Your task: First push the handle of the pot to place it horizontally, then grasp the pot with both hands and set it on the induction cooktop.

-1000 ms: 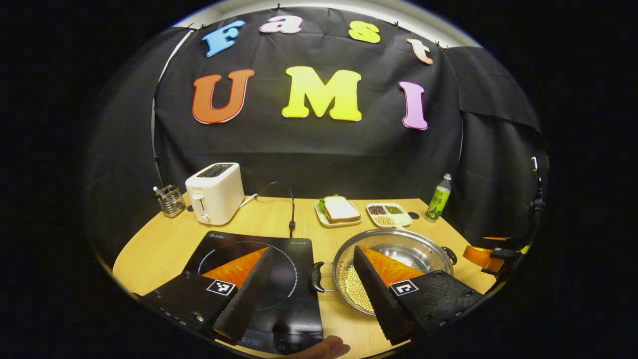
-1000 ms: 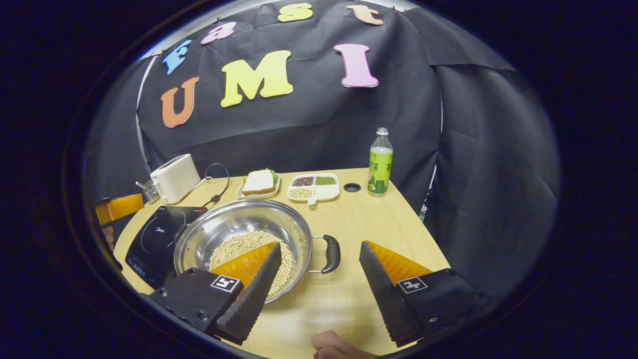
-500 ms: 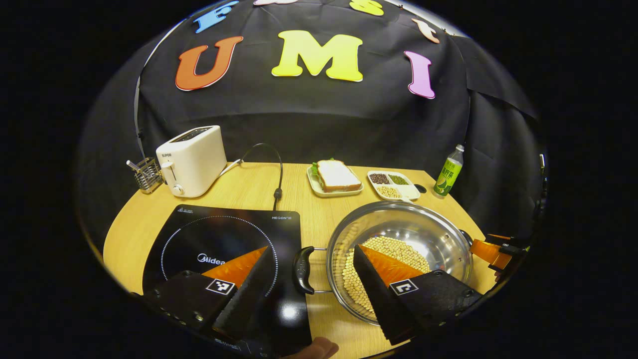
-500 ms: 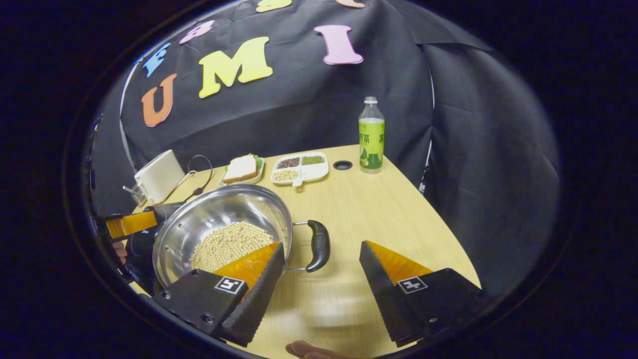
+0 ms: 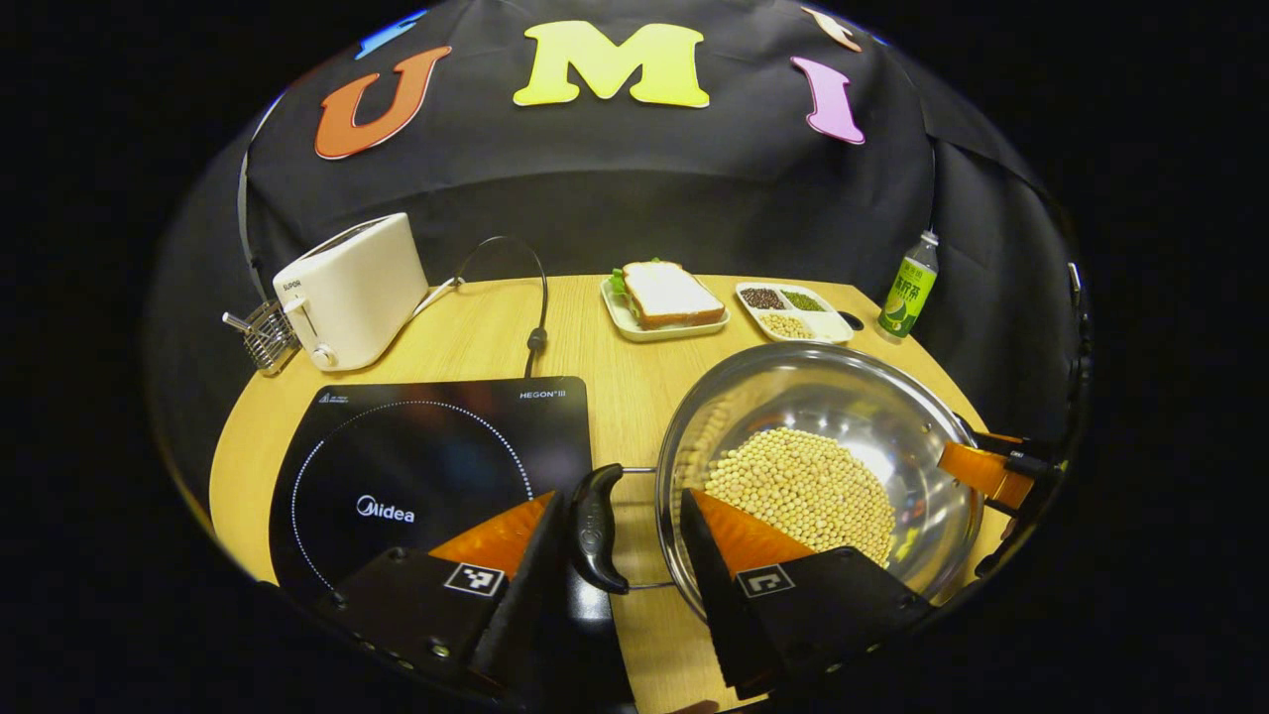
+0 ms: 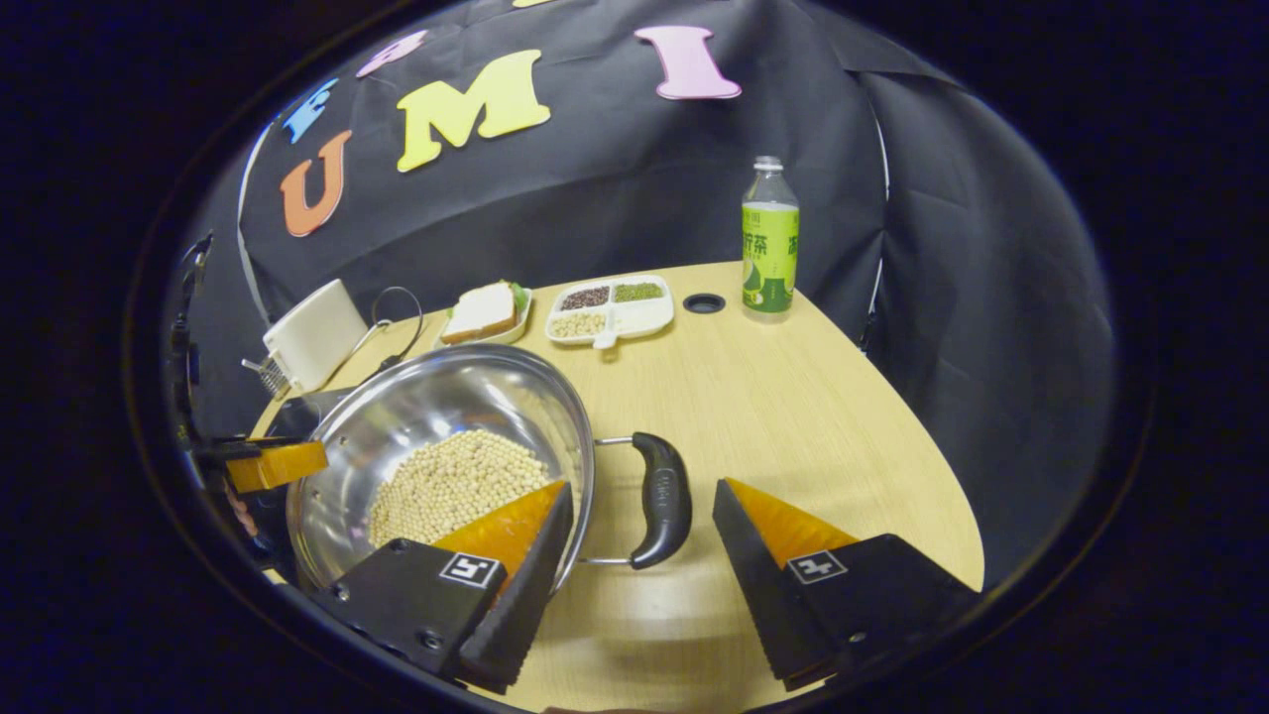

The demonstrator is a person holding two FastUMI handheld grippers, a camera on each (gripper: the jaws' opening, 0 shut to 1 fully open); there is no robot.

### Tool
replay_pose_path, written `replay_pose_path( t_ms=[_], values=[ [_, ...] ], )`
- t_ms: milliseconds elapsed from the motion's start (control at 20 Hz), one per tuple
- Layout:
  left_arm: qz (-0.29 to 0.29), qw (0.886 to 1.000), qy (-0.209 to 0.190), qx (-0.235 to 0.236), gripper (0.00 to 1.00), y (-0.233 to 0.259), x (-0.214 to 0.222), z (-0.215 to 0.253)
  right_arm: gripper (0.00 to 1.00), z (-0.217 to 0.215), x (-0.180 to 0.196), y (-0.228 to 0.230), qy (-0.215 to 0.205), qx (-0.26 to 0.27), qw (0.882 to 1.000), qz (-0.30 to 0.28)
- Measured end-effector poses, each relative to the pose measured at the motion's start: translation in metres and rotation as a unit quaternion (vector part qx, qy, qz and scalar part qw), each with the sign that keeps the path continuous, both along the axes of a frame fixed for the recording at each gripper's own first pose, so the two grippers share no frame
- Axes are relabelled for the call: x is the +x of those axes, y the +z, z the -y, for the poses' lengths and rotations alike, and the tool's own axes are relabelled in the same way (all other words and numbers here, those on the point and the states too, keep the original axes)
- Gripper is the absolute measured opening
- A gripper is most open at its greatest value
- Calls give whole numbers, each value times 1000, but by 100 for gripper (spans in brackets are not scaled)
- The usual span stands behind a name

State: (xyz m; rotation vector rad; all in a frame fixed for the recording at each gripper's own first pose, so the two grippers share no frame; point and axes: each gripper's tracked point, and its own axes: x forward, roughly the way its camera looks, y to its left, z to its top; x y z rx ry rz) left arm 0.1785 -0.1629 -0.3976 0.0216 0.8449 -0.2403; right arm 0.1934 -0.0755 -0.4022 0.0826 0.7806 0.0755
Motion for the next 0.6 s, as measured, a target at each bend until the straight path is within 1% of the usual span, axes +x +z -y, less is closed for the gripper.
replay_pose_path(
  t_ms=[50, 100, 150, 250, 300, 500, 600],
  values=[
    [-4, 1000, 2, 0, 64, -1, -3, -1, 83, -1, 0, -2, 0, 3, 1000, -3],
    [-3, 1000, 2, 0, 63, -2, 0, 0, 78, -4, 0, -6, 2, 8, 1000, -8],
    [-3, 1000, 3, 0, 63, -1, 0, 0, 77, -6, 0, -8, 2, 16, 1000, -12],
    [-2, 1000, 5, -4, 63, -4, 1, 1, 70, -7, 0, -9, -7, 24, 1000, -10],
    [-2, 1000, 6, -6, 60, -1, -1, 1, 69, -7, 1, -9, -9, 24, 1000, -11],
    [1, 1000, 1, -6, 57, 1, -5, 5, 62, 0, -5, -8, -27, 11, 999, -20],
    [4, 1000, -8, -5, 57, 4, -10, 9, 61, 4, -12, -7, -32, 8, 999, -25]
  ],
)
